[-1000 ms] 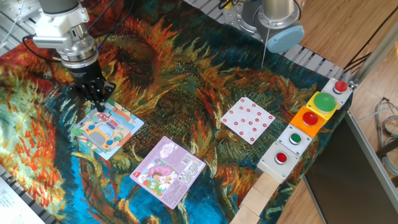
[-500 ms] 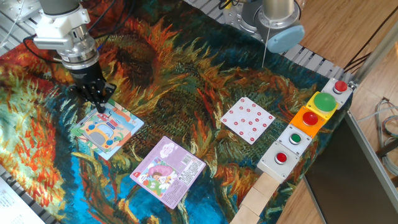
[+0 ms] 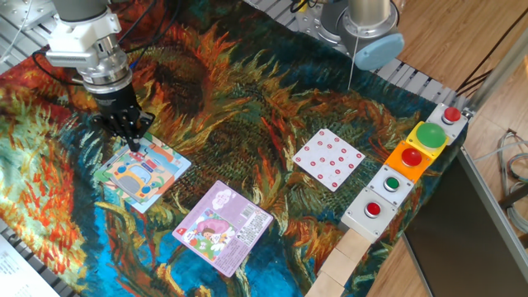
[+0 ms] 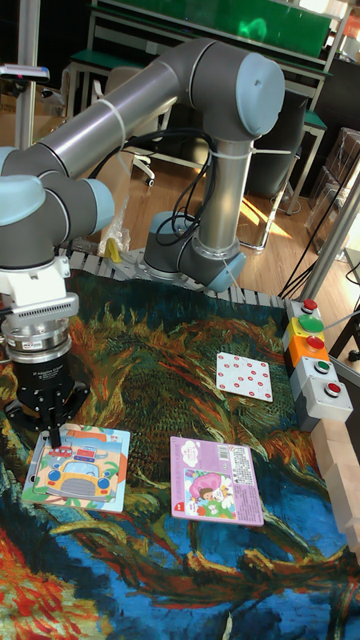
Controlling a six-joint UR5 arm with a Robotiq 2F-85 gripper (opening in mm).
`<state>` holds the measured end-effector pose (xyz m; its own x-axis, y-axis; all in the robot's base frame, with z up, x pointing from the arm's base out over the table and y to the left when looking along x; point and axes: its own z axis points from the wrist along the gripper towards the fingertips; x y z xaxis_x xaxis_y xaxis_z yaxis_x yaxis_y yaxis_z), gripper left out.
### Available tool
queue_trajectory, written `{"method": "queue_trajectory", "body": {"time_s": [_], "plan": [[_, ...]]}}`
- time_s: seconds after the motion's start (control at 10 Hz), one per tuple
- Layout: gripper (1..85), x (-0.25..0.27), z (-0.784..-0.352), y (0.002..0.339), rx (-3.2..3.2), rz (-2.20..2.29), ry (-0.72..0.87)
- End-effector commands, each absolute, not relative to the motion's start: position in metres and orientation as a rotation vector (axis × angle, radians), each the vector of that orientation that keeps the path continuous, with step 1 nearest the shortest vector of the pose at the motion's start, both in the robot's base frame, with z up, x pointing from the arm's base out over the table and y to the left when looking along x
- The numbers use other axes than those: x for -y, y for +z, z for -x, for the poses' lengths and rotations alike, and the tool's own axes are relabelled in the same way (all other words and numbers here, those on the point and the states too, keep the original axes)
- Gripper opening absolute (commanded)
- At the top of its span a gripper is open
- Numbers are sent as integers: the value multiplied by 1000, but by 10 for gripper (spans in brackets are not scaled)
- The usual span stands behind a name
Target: Assemble one piece of a puzzle
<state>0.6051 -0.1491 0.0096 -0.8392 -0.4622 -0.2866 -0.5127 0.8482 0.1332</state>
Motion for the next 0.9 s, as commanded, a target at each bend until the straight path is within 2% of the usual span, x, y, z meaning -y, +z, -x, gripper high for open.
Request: {"method": "queue_trajectory", "body": {"time_s": [0.0,0.8], "plan": [[13,157,-604,15,-2787,748,308],[13,139,-617,16,-2795,714,295]]}}
